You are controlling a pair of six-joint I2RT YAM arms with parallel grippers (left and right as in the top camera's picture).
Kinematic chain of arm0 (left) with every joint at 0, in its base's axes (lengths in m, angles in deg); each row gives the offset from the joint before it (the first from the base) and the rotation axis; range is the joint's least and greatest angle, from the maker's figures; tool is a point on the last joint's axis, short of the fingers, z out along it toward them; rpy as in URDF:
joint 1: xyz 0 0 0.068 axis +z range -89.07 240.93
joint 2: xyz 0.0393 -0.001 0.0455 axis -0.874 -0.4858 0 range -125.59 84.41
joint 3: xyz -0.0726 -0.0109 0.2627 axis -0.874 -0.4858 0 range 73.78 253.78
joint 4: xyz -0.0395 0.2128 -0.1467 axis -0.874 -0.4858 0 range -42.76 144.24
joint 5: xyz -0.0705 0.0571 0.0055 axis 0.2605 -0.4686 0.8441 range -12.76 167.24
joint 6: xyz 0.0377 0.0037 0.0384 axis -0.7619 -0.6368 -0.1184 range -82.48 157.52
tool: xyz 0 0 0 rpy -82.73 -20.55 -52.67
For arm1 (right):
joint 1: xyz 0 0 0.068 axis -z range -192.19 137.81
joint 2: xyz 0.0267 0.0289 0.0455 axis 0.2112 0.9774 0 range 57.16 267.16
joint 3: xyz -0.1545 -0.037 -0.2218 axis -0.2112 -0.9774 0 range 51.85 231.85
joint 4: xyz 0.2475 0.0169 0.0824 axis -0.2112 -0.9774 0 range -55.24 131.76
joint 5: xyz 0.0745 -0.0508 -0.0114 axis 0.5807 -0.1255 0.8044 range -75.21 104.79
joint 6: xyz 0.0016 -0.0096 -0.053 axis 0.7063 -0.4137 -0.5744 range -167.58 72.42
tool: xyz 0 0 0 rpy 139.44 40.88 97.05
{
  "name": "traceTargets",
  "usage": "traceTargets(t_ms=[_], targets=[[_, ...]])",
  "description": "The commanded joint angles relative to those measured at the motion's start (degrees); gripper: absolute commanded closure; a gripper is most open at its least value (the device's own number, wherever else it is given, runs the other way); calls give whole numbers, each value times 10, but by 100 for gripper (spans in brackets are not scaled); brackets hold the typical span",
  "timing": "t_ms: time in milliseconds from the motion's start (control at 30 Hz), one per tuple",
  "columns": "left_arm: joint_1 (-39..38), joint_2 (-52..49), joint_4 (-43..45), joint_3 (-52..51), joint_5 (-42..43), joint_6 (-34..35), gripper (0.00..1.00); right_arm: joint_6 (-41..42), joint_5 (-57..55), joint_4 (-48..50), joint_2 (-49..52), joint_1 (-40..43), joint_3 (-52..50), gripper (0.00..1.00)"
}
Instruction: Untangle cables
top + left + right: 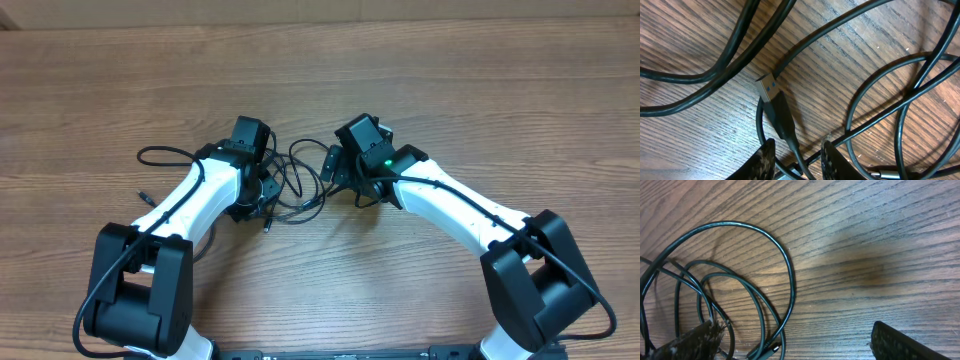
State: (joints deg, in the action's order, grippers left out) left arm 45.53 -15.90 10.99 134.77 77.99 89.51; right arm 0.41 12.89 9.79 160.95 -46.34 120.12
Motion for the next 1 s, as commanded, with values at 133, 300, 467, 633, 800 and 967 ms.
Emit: traceTargets(t_ms=[133, 300, 467, 633, 800, 967], targets=[[-5, 3, 0, -5, -13, 10, 72, 0, -7, 5, -2, 0, -1, 6], [-9, 3, 2, -16, -14, 17, 76, 0, -7, 5, -2, 0, -1, 5], [-10, 3, 47, -35, -14, 23, 74, 0, -7, 5, -2, 0, -1, 5], [-11, 3, 57, -49, -19, 23, 74, 0, -7, 5, -2, 0, -1, 5], [-12, 3, 60, -49, -18, 22, 96, 0, -7, 6, -2, 0, -1, 4], [18, 76, -7, 16, 33, -83, 96, 0, -7, 5, -2, 0, -1, 3]])
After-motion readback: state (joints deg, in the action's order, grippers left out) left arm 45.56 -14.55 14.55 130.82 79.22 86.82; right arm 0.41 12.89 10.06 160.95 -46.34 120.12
